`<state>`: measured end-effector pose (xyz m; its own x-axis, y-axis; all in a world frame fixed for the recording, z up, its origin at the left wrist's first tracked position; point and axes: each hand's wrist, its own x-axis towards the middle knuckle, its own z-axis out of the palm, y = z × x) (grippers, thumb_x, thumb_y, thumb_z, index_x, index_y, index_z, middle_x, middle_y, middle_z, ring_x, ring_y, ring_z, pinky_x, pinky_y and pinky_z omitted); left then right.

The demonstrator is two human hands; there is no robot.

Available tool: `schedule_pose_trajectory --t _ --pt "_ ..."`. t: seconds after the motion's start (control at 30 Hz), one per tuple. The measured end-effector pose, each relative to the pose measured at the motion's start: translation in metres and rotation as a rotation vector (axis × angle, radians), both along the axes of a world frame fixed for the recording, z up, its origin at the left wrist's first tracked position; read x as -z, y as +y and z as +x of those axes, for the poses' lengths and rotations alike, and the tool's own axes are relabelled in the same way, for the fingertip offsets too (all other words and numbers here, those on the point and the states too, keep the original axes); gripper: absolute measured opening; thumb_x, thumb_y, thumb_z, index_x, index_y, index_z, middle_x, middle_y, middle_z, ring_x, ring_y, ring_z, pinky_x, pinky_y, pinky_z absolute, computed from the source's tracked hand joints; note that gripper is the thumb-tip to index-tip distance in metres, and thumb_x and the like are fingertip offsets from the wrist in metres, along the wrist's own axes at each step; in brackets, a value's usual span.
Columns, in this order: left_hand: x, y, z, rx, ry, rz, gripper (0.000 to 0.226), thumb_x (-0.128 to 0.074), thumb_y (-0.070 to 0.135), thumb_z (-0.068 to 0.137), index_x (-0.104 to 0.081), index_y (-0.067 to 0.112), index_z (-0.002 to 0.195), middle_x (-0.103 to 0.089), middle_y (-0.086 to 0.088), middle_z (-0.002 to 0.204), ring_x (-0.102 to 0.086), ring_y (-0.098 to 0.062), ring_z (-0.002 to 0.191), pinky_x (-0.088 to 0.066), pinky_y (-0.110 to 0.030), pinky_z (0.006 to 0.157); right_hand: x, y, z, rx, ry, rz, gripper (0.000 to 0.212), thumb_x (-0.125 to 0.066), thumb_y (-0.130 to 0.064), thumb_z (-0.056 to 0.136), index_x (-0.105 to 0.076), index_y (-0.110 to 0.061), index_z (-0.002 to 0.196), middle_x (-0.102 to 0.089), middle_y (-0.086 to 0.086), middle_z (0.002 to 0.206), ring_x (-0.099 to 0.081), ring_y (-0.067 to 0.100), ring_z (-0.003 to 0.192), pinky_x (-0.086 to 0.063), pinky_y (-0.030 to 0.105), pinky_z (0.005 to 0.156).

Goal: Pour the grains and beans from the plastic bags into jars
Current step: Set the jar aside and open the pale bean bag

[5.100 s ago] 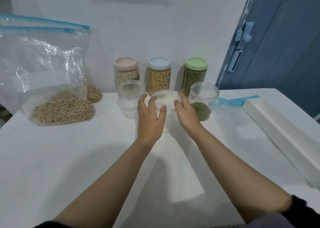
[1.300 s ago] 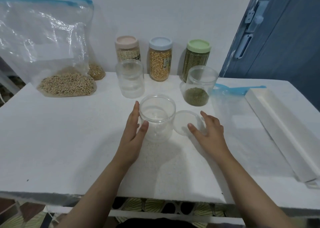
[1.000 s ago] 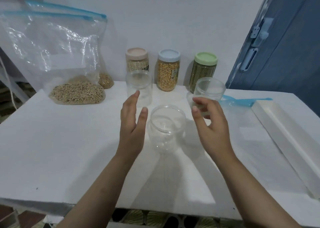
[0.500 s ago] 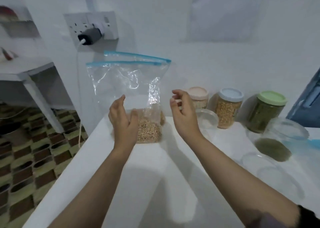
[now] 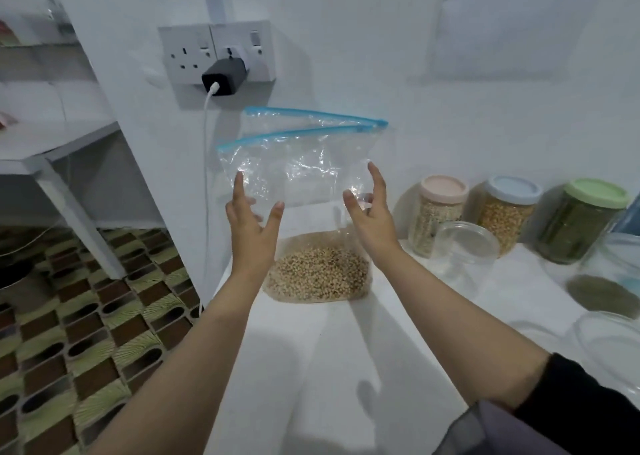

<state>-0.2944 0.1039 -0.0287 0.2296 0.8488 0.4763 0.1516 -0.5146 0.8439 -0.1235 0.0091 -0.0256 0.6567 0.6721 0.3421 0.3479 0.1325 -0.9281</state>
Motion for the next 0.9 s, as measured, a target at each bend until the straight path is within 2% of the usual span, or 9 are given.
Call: schedule_pose_trajectory --t 0.1,0.17,0.2,0.27,0.4,0.57,0.7,0.8,0.9 --pt "-0.002 0.005 0.001 0.016 -0.002 0.004 0.076 -0.060 0.027 0.098 -0.013 0.034 0.157 -0.040 -0.001 0.115 -0.046 -0.013 0.085 -0.039 -0.006 0.079 -0.005 -0.004 0.004 -0.008 -0.045 0.039 0.059 -0.062 -0.031 0.098 -0.034 -0.043 0.148 -0.048 -0.015 0.095 -0.044 -0.004 0.065 -0.042 0.012 0.075" --pt "-0.003 0.005 0.002 0.014 -0.011 0.000 0.069 -0.056 0.019 0.100 -0.018 0.030 0.156 -0.043 -0.001 0.110 -0.049 -0.017 0.093 -0.040 -0.008 0.088 -0.006 -0.008 0.007 -0.005 -0.060 0.060 0.056 -0.061 -0.021 0.099 -0.039 -0.039 0.148 -0.044 -0.021 0.100 -0.044 -0.005 0.070 -0.041 0.012 0.082" --pt "-0.003 0.005 0.001 0.027 -0.039 -0.005 0.066 -0.054 0.015 0.101 -0.020 0.030 0.156 -0.045 -0.002 0.109 -0.052 -0.022 0.095 -0.043 -0.016 0.093 -0.007 -0.012 0.008 0.001 -0.064 0.078 0.056 -0.060 -0.018 0.099 -0.041 -0.038 0.148 -0.044 -0.020 0.103 -0.043 -0.002 0.072 -0.042 0.015 0.083" --pt "-0.005 0.001 0.001 0.067 -0.099 -0.006 0.063 -0.051 0.009 0.101 -0.025 0.030 0.154 -0.046 -0.001 0.107 -0.057 -0.026 0.097 -0.045 -0.024 0.094 -0.010 -0.023 0.008 0.018 -0.066 0.128 0.056 -0.059 -0.013 0.099 -0.043 -0.036 0.148 -0.048 -0.016 0.094 -0.043 0.007 0.071 -0.043 0.016 0.074" --pt "-0.016 -0.022 0.000 0.080 -0.155 0.029 0.062 -0.050 0.006 0.101 -0.027 0.028 0.154 -0.047 0.003 0.104 -0.052 -0.013 0.085 -0.045 -0.019 0.086 -0.019 -0.055 0.005 0.041 -0.106 0.206 0.056 -0.060 -0.011 0.098 -0.045 -0.041 0.143 -0.052 -0.025 0.081 -0.045 0.007 0.070 -0.043 0.017 0.073" --pt "-0.039 -0.075 0.005 0.084 -0.199 0.060 0.062 -0.053 0.009 0.101 -0.027 0.027 0.154 -0.047 0.011 0.101 -0.045 -0.002 0.076 -0.046 -0.015 0.084 -0.039 -0.113 0.007 0.031 -0.170 0.278 0.060 -0.061 -0.013 0.098 -0.040 -0.039 0.148 -0.053 -0.015 0.087 -0.044 0.021 0.068 -0.043 0.020 0.071" --pt "-0.052 -0.139 0.011 0.096 -0.238 0.062 0.062 -0.053 0.013 0.101 -0.025 0.026 0.155 -0.048 0.013 0.101 -0.049 0.003 0.079 -0.043 -0.008 0.081 -0.053 -0.173 0.016 0.017 -0.259 0.286 0.064 -0.063 -0.011 0.097 -0.036 -0.040 0.147 -0.054 -0.009 0.089 -0.041 0.011 0.061 -0.041 0.015 0.067" --pt "-0.053 -0.190 0.017 0.101 -0.273 0.060 0.062 -0.054 0.016 0.101 -0.025 0.026 0.155 -0.048 0.014 0.101 -0.050 0.006 0.082 -0.043 -0.008 0.080 -0.054 -0.223 0.027 0.016 -0.286 0.280 0.066 -0.065 -0.011 0.096 -0.036 -0.044 0.145 -0.054 -0.017 0.086 -0.044 0.023 0.064 -0.043 0.017 0.073" --pt "-0.045 -0.236 0.027 0.114 -0.306 0.036 0.062 -0.054 0.016 0.101 -0.025 0.026 0.155 -0.048 0.014 0.099 -0.050 0.004 0.084 -0.042 -0.009 0.084 -0.048 -0.269 0.039 -0.008 -0.296 0.264 0.067 -0.064 -0.010 0.096 -0.036 -0.044 0.145 -0.052 -0.012 0.084 -0.043 0.021 0.064 -0.045 0.017 0.077"
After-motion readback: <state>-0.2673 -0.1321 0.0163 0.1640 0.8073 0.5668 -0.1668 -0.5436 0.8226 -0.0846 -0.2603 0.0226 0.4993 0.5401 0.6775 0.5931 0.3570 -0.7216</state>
